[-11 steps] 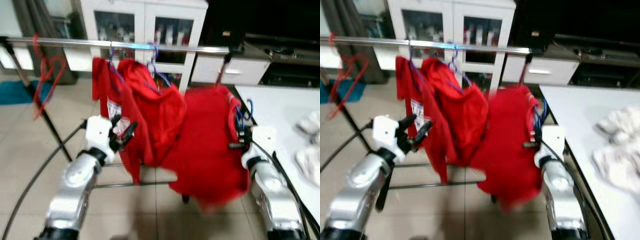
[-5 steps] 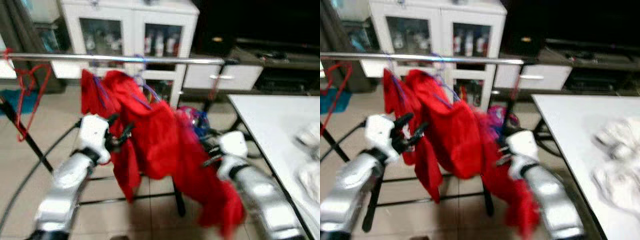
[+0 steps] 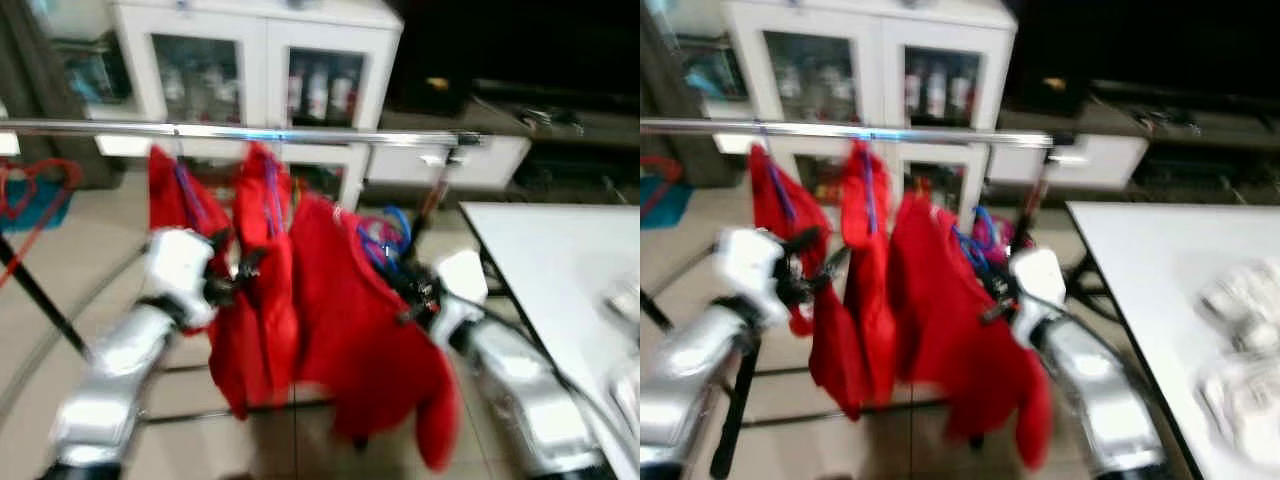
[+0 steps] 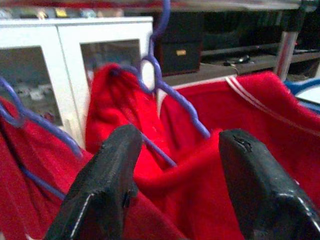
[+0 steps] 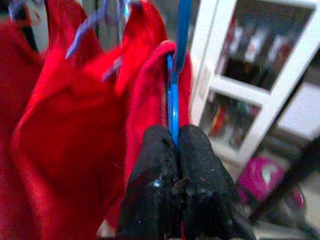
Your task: Hang hanger
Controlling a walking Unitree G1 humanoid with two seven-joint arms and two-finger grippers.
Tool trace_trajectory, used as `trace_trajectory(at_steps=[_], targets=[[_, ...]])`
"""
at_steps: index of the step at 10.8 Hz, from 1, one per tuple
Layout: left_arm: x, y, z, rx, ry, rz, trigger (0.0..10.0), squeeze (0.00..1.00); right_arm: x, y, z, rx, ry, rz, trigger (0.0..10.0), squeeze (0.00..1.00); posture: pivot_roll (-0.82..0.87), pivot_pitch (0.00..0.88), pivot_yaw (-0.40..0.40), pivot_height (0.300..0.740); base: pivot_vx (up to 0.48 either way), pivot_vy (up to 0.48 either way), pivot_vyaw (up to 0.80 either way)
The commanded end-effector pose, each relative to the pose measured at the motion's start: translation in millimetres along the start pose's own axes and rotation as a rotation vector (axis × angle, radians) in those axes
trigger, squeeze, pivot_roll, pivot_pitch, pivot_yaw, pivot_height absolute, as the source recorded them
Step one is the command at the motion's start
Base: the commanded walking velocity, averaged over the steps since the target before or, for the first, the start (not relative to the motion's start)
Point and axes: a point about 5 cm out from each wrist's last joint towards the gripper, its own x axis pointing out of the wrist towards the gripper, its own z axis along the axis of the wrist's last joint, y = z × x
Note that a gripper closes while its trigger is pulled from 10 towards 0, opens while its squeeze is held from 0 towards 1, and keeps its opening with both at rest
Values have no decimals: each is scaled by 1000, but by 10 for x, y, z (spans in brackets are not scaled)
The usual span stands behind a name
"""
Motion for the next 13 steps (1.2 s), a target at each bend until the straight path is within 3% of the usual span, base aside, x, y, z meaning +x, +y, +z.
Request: trace_trajectory(at_steps=[1, 3, 6, 7, 8, 10, 13], targets=[[71, -127, 128, -2, -55, -79, 10000, 0, -57, -151, 134, -56, -56, -66, 10000, 0, 96, 0, -78, 740, 0, 0, 0], [119, -155, 270, 10, -93, -137, 10000, 0, 92, -240, 345, -73, -84, -169, 10000, 0, 102, 0, -79, 740, 0, 0, 0], [152, -115, 320, 35, -85, -156, 10000, 0, 543, -454, 709, 2, -72, -326, 10000, 0, 102, 0, -67, 740, 0, 0, 0], [154, -118, 316, 30, -80, -164, 10000, 0, 619, -487, 746, -15, -51, -331, 10000, 0, 102, 0, -66, 740, 0, 0, 0], [163, -112, 317, 32, -76, -170, 10000, 0, 799, -523, 777, -42, 22, -316, 10000, 0, 103, 0, -60, 740, 0, 0, 0], [170, -97, 330, 43, -71, -176, 10000, 0, 1123, -540, 857, 8, 105, -293, 10000, 0, 113, 0, -62, 740, 0, 0, 0], [144, -95, 319, 48, -55, -189, 10000, 0, 1308, -541, 918, 71, 164, -276, 10000, 0, 120, 0, -59, 740, 0, 0, 0]])
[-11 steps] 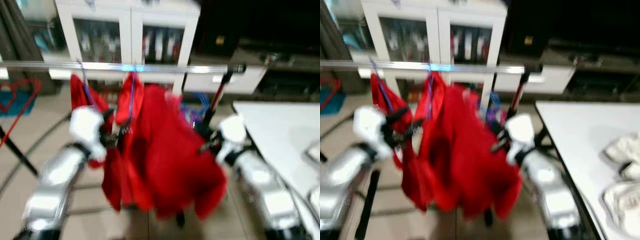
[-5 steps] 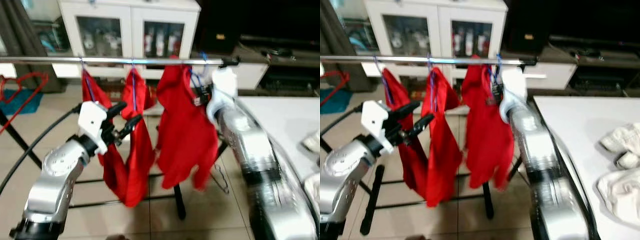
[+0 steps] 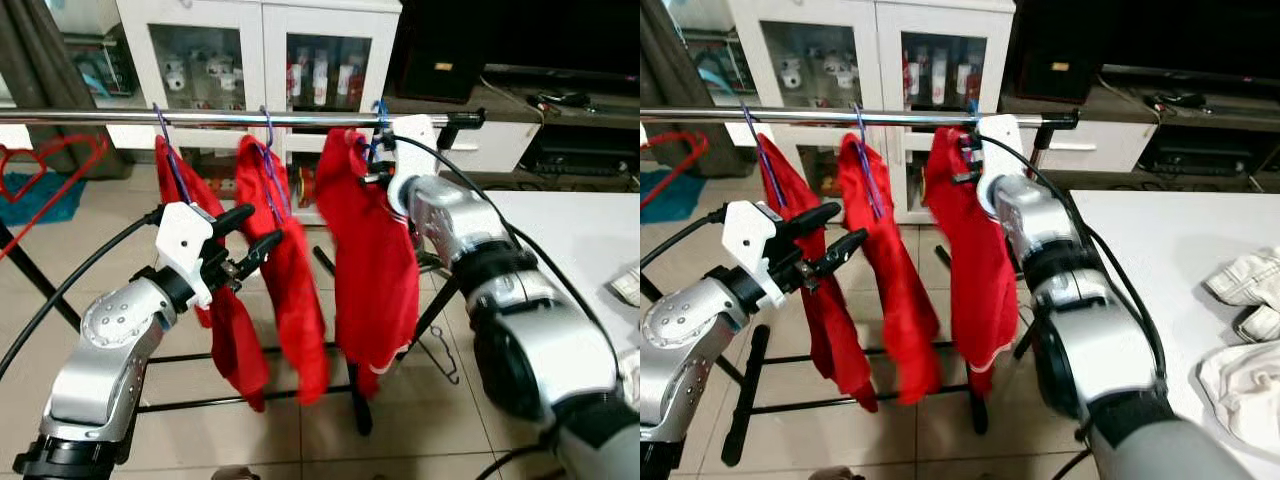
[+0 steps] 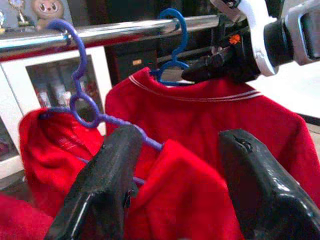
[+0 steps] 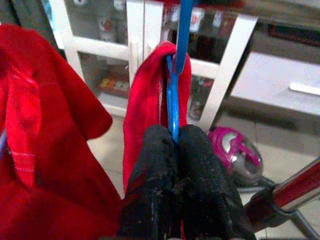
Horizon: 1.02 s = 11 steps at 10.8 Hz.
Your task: Hang hanger
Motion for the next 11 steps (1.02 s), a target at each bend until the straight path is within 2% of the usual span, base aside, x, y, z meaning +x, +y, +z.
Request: trace_trajectory(at_steps=[1, 3, 4, 5, 6, 8, 9, 10, 11], targets=[[-1, -20, 20, 3, 0, -19, 10000, 0, -7, -28, 119, 9, -42, -4, 10000, 0, 128, 0, -59, 740, 0, 0, 0], [-31, -24, -9, -3, 26, -32, 10000, 0, 24, 0, 7, 48, 33, 16, 10000, 0, 132, 0, -52, 740, 0, 0, 0], [-33, -26, -19, -8, 33, -34, 10000, 0, 26, -5, -36, 51, 40, 29, 10000, 75, 129, 0, -46, 740, 0, 0, 0], [-29, -32, -49, -10, 48, -32, 10000, 0, 18, -38, -51, 70, 10, 54, 10000, 1000, 124, 0, -41, 740, 0, 0, 0], [-26, -33, -56, -9, 51, -29, 10000, 0, 13, -49, -34, 69, -14, 74, 10000, 1000, 125, 0, -41, 740, 0, 0, 0], [-23, -24, -78, -14, 50, 16, 10000, 0, -55, -168, 31, 77, -145, 162, 10000, 1000, 128, 0, -38, 740, 0, 0, 0], [-22, -28, -78, -15, 37, 42, 10000, 0, -169, -194, 64, 119, -261, 298, 10000, 1000, 125, 0, -34, 740, 0, 0, 0], [-26, -55, -76, -29, 27, 50, 10000, 0, -377, -174, 59, 125, -375, 413, 10000, 1000, 130, 0, -40, 740, 0, 0, 0], [-40, -77, -56, -30, 15, 66, 10000, 0, -634, -114, -75, 75, -430, 489, 10000, 1000, 137, 0, -51, 740, 0, 292, 0]])
